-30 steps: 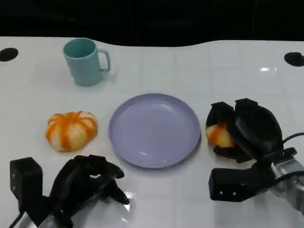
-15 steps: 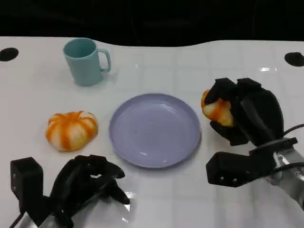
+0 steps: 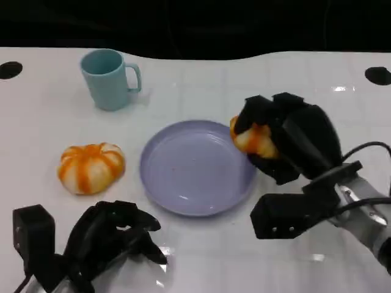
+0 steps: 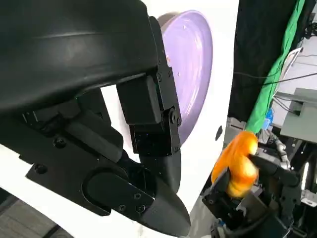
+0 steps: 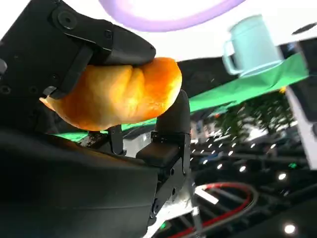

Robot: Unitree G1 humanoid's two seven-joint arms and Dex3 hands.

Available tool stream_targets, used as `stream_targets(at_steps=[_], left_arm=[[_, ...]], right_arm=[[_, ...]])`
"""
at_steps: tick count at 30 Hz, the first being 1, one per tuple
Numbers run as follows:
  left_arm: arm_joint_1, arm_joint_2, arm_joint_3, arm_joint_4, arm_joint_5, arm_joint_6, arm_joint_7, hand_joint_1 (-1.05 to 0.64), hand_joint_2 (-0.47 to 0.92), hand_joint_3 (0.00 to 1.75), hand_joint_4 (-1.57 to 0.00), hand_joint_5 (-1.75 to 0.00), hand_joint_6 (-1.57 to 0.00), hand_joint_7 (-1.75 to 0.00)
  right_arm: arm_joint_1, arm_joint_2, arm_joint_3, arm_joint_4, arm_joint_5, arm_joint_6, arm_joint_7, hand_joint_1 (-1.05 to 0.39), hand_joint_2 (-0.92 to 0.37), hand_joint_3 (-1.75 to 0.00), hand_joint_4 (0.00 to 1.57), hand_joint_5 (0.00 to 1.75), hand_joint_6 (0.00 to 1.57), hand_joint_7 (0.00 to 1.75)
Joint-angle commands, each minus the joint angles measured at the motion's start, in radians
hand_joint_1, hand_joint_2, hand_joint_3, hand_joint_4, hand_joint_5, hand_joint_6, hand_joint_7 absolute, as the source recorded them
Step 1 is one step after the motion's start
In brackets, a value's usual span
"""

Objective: Grasp the bread from the table and place it into the plate.

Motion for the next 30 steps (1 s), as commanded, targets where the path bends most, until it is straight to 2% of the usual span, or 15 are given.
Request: stream_targets(at_steps=[1, 9, 11, 19, 20, 24, 25, 26, 28, 29, 30], left_arm=[[0.030, 0.015, -0.005, -0.009, 0.006, 0.022, -0.001, -1.05, 0.78, 0.00, -1.51, -0.57, -1.57, -0.21], [0.038, 0.015, -0.009, -0.018, 0.005, 0.022, 0.003, -1.05, 0.78, 0.00, -1.52, -0.58, -1.57, -0.20], [0.042, 0.015, -0.010, -0.023, 0.005, 0.027, 0.005, -1.05, 0.78, 0.00, -1.51, -0.57, -1.57, -0.21], [0.042, 0.020, -0.006, -0.021, 0.002, 0.026, -0.003, -1.05, 0.79, 0.01, -1.52, -0.58, -1.57, -0.21], [0.043, 0.019, -0.004, -0.022, -0.001, 0.030, -0.003, -1.05, 0.79, 0.00, -1.52, -0.58, -1.57, -0.21], [0.052, 0.016, -0.005, -0.036, -0.005, 0.033, -0.002, -1.05, 0.77, 0.00, -1.52, -0.58, -1.57, -0.22], [0.053, 0.016, -0.005, -0.038, -0.006, 0.032, -0.003, -1.05, 0.77, 0.00, -1.51, -0.57, -1.57, -0.21], [0.053, 0.015, -0.006, -0.037, -0.005, 0.029, -0.005, -1.05, 0.77, 0.00, -1.51, -0.57, -1.57, -0.21], [0.055, 0.015, -0.008, -0.041, -0.002, 0.026, -0.001, -1.05, 0.78, 0.00, -1.51, -0.57, -1.57, -0.21], [0.056, 0.014, -0.010, -0.044, 0.000, 0.027, 0.003, -1.05, 0.78, 0.00, -1.51, -0.58, -1.57, -0.21], [0.057, 0.014, -0.011, -0.046, 0.002, 0.028, 0.005, -1.05, 0.78, 0.00, -1.51, -0.58, -1.57, -0.21]], right_arm=[[-0.041, 0.013, -0.001, -0.017, 0.014, -0.002, 0.069, -0.17, -0.21, -1.48, 1.00, 1.75, 0.82, 1.65], [-0.103, 0.059, 0.006, 0.081, 0.029, -0.034, 0.151, -0.17, -0.24, -1.42, 0.98, 1.75, 0.76, 1.74], [-0.118, 0.068, 0.009, 0.113, 0.033, -0.049, 0.160, -0.18, -0.30, -1.39, 0.96, 1.75, 0.75, 1.73], [-0.168, 0.125, 0.030, 0.220, 0.025, -0.065, 0.174, -0.16, -0.32, -1.34, 0.94, 1.75, 0.76, 1.67], [-0.171, 0.132, 0.032, 0.230, 0.027, -0.064, 0.179, -0.16, -0.34, -1.32, 0.92, 1.75, 0.76, 1.62], [-0.175, 0.142, 0.044, 0.258, 0.034, -0.077, 0.216, -0.17, -0.44, -1.14, 0.82, 1.70, 0.81, 1.22], [-0.177, 0.141, 0.048, 0.260, 0.032, -0.078, 0.229, -0.20, -0.47, -1.03, 0.80, 1.61, 0.81, 1.11], [-0.178, 0.139, 0.051, 0.259, 0.031, -0.079, 0.242, -0.25, -0.55, -0.82, 0.75, 1.45, 0.77, 0.92], [-0.179, 0.132, 0.056, 0.254, 0.030, -0.086, 0.270, -0.29, -0.65, -0.61, 0.72, 1.31, 0.76, 0.76], [-0.179, 0.128, 0.058, 0.250, 0.029, -0.091, 0.283, -0.35, -0.77, -0.41, 0.64, 1.09, 0.69, 0.58], [-0.181, 0.122, 0.063, 0.244, 0.025, -0.090, 0.303, -0.37, -0.84, -0.28, 0.63, 1.00, 0.69, 0.48]])
